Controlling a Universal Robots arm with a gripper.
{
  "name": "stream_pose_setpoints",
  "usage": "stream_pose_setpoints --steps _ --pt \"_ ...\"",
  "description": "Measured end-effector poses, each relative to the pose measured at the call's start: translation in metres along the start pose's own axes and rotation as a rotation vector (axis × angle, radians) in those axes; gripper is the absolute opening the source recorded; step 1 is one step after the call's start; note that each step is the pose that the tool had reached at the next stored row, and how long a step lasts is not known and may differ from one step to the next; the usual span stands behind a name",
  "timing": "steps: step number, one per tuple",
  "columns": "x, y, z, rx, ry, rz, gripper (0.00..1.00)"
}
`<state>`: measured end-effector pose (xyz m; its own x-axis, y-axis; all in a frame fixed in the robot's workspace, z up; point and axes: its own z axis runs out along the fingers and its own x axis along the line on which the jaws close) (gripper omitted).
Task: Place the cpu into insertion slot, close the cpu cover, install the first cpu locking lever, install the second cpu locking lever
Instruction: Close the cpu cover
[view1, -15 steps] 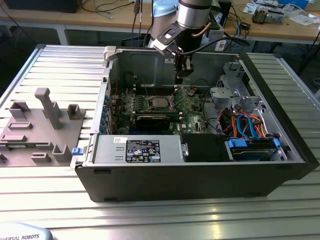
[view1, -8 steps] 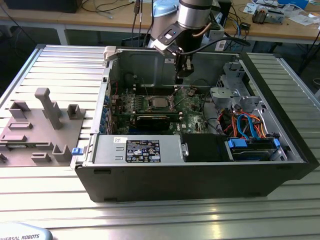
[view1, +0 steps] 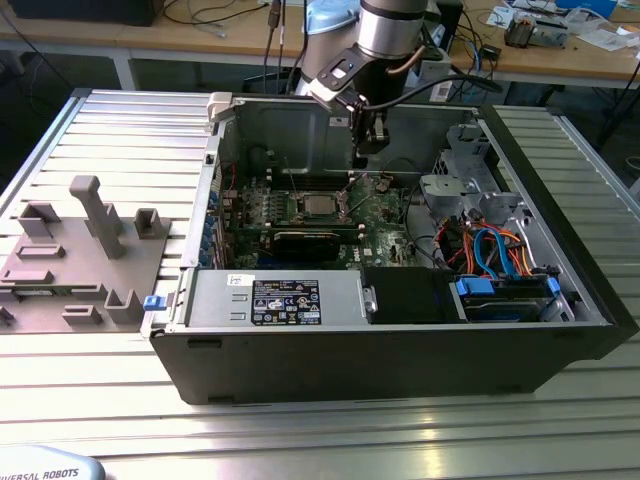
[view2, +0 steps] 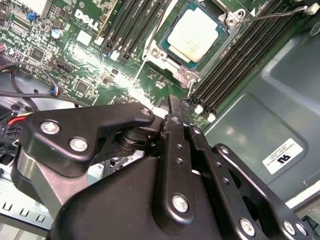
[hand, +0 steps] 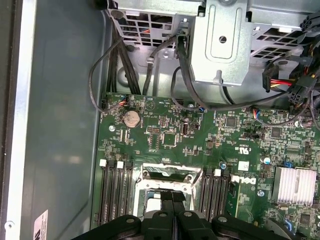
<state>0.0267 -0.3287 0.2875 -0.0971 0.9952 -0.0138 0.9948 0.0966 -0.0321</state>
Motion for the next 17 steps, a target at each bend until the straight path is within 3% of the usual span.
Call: stream_pose_setpoints --steps 17 --pt "-0.0006 0.0063 0.0017 0.0 0.0 0.0 0.11"
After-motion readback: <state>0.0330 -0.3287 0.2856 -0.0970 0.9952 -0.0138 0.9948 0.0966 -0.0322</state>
